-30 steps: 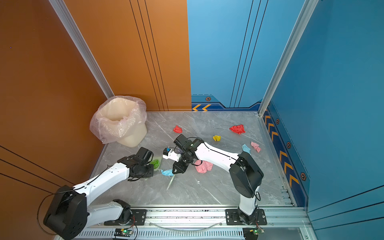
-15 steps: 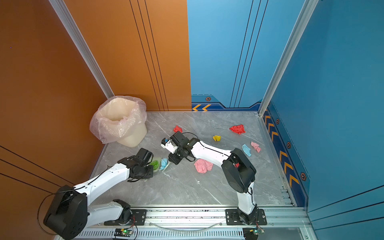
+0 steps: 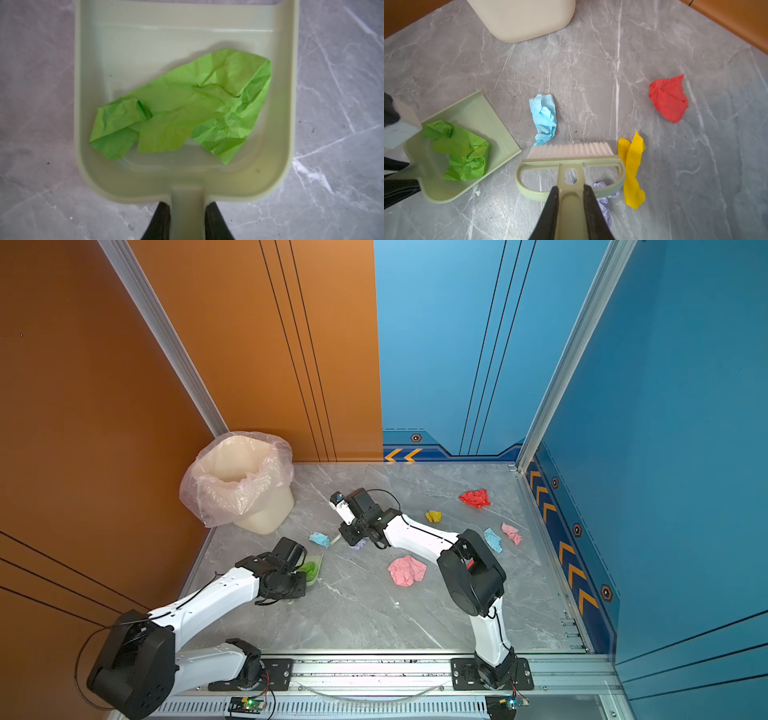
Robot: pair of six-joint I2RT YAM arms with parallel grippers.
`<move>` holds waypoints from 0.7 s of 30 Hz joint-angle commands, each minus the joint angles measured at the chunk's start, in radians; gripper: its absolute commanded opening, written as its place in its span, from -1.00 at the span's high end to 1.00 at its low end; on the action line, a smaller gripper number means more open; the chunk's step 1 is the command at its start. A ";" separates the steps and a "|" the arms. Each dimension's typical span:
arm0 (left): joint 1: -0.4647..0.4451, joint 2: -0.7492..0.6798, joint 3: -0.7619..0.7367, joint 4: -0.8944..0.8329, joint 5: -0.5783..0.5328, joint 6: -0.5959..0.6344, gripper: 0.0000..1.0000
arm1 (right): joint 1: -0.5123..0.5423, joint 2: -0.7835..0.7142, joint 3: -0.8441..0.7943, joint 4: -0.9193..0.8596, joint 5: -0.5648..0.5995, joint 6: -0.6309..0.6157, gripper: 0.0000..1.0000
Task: Sweep away the paper scraps from the table
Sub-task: 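Lift the brush and move it behind the light blue scrap, then sweep the light blue scrap into the dustpan with the right gripper's brush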
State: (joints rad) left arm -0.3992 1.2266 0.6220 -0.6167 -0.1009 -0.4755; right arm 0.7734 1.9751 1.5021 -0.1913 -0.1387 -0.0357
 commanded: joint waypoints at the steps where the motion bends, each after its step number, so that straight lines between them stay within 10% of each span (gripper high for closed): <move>1: -0.003 -0.005 -0.015 0.001 0.025 0.007 0.91 | -0.012 -0.042 0.008 0.069 0.045 0.028 1.00; 21: -0.038 0.032 0.017 0.028 0.028 -0.002 0.92 | 0.036 0.162 0.188 0.004 0.149 0.097 1.00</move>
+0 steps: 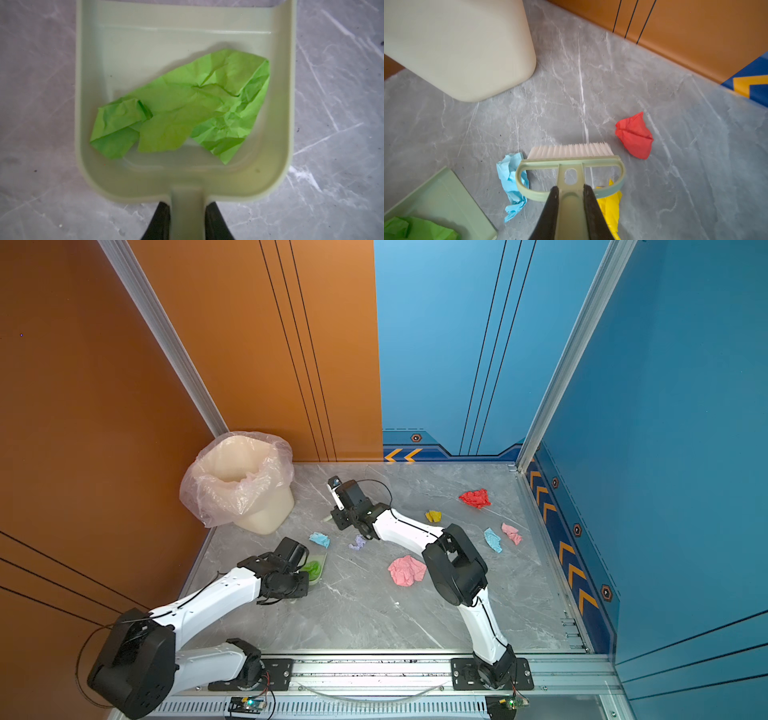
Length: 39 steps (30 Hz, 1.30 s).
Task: Sweep away the paper scraps from the table
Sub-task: 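Sweep the light blue scrap into the dustpan with the right gripper's brush, then carry the dustpan over the bin with the left gripper while the right draws back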
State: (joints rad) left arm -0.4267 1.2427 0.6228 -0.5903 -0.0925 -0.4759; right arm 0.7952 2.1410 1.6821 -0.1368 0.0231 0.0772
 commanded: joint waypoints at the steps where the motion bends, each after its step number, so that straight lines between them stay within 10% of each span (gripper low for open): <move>1: -0.010 0.019 0.017 0.003 0.019 -0.001 0.92 | 0.020 -0.006 0.008 -0.068 -0.015 -0.020 1.00; 39: -0.012 -0.015 -0.009 0.073 0.007 0.012 0.94 | 0.008 -0.176 -0.132 -0.078 -0.217 -0.046 1.00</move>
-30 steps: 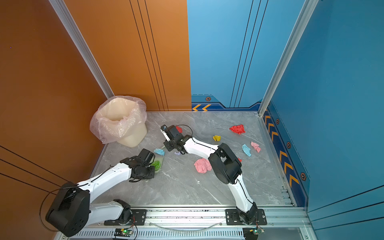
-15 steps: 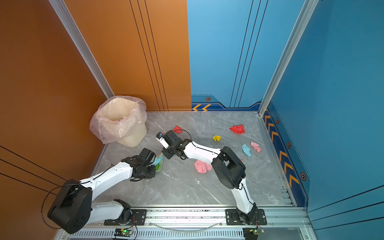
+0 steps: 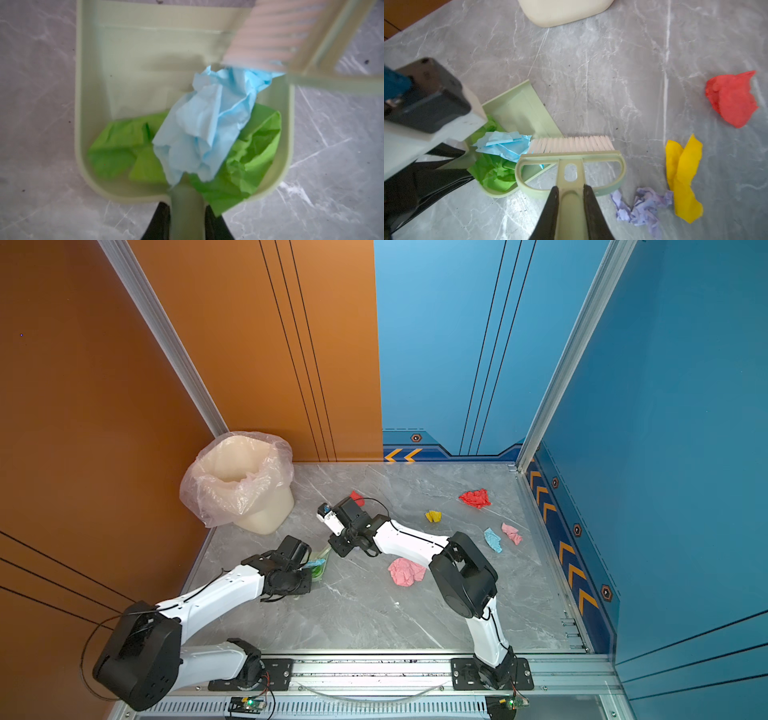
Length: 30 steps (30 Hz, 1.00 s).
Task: Sweep away the paper scraps from the table
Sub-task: 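Carry the dustpan over the bin with the left gripper while the right draws back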
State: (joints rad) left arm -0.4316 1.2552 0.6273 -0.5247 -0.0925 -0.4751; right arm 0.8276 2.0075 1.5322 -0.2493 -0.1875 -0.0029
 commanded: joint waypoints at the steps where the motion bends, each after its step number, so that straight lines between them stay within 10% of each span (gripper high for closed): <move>1: -0.009 -0.040 -0.017 0.008 0.005 0.012 0.94 | -0.032 -0.048 0.024 0.039 -0.012 0.037 1.00; 30: -0.064 -0.256 0.320 -0.287 -0.083 0.053 0.95 | -0.248 -0.417 -0.222 0.091 0.011 0.047 1.00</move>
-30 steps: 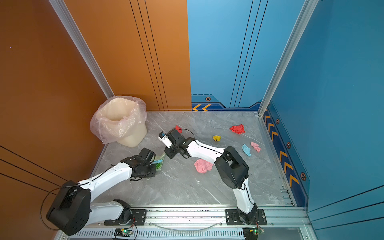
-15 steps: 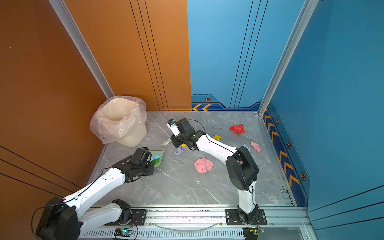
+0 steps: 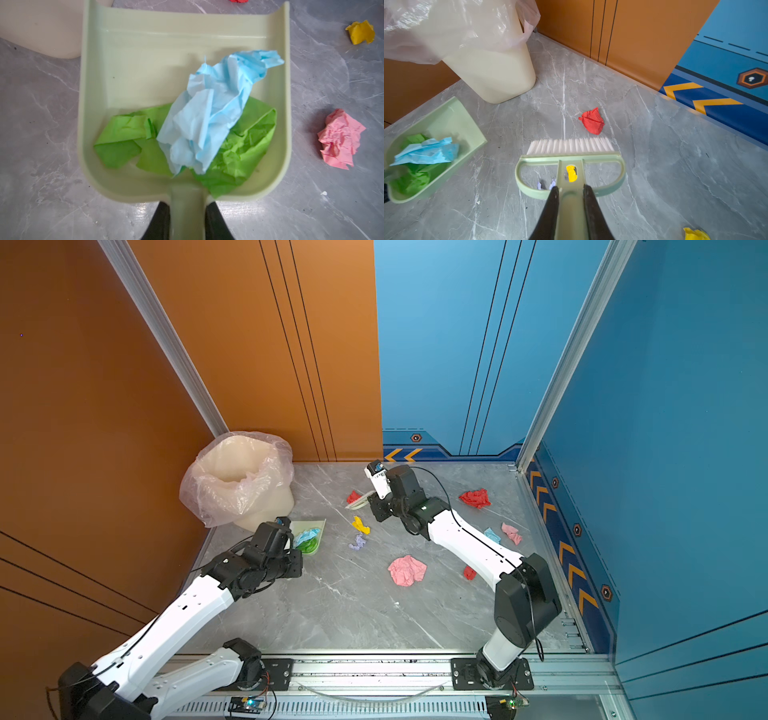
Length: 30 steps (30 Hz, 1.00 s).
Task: Sweep away the paper scraps from the table
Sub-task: 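Carry the dustpan over the bin with the left gripper while the right draws back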
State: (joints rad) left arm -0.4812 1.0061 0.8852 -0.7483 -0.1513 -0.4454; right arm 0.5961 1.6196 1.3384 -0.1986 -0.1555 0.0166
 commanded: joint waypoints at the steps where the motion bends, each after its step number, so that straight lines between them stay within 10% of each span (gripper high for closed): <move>1: -0.020 -0.006 0.082 -0.072 -0.024 0.029 0.95 | -0.019 -0.030 -0.032 0.040 -0.020 0.027 1.00; 19: -0.014 0.128 0.494 -0.202 -0.072 0.147 0.90 | -0.028 -0.053 -0.079 0.036 -0.021 0.031 1.00; 30: 0.192 0.231 0.692 -0.224 -0.048 0.199 0.90 | -0.028 -0.062 -0.093 0.034 -0.012 0.023 1.00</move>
State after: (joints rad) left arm -0.3420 1.2232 1.5192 -0.9466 -0.1982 -0.2794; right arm 0.5728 1.5780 1.2591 -0.1822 -0.1608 0.0273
